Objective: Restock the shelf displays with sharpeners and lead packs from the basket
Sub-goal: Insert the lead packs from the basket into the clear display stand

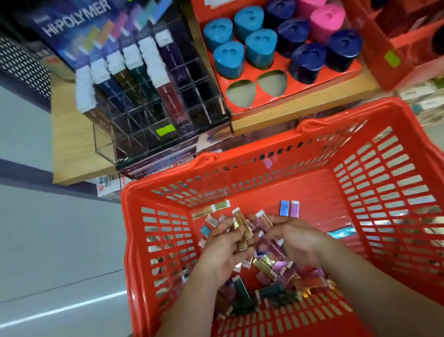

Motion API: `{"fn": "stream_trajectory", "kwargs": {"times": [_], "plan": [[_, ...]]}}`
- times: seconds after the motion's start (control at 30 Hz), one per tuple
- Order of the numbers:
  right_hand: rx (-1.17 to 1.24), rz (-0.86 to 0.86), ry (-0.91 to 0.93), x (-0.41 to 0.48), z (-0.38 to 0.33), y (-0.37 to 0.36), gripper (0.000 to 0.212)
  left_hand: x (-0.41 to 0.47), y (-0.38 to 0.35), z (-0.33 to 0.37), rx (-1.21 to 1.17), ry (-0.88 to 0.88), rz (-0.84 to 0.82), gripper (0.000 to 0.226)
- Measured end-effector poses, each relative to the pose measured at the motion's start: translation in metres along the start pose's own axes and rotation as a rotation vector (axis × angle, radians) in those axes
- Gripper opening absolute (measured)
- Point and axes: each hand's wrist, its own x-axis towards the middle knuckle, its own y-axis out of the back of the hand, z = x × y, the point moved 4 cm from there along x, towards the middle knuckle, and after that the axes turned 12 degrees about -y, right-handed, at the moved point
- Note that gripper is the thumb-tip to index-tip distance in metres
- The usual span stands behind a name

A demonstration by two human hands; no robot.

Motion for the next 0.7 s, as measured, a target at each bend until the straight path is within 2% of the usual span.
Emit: {"fn": "stream_trajectory", "kwargs": {"times": [0.07,0.1,0.23,0.4,0.57,0.7], "plan": [[0.071,-0.052,0.052,-0.015,-0.004,-0.008,0.05,-0.009,-0.007,0.009,0.005,-0.056,-0.063,0.033],[0.109,-0.066,0.081,-0.022,-0.007,-0.012,0.046,-0.016,-0.012,0.016,0.025,-0.09,-0.077,0.033],[0.19,-0.112,0.263,-0.064,-0.024,-0.038,0.013,-0.052,-0.043,0.05,0.038,-0.28,-0.129,0.015],[0.18,-0.12,0.502,-0.123,-0.04,-0.064,0.014,-0.101,-0.066,0.089,-0.039,-0.402,-0.143,0.021],[0.131,-0.155,0.621,-0.172,-0.048,-0.09,0.024,-0.142,-0.072,0.125,-0.037,-0.489,-0.187,0.023],[0.102,-0.162,0.694,-0.2,-0.058,-0.109,0.023,-0.173,-0.069,0.154,0.029,-0.588,-0.219,0.02]]}}
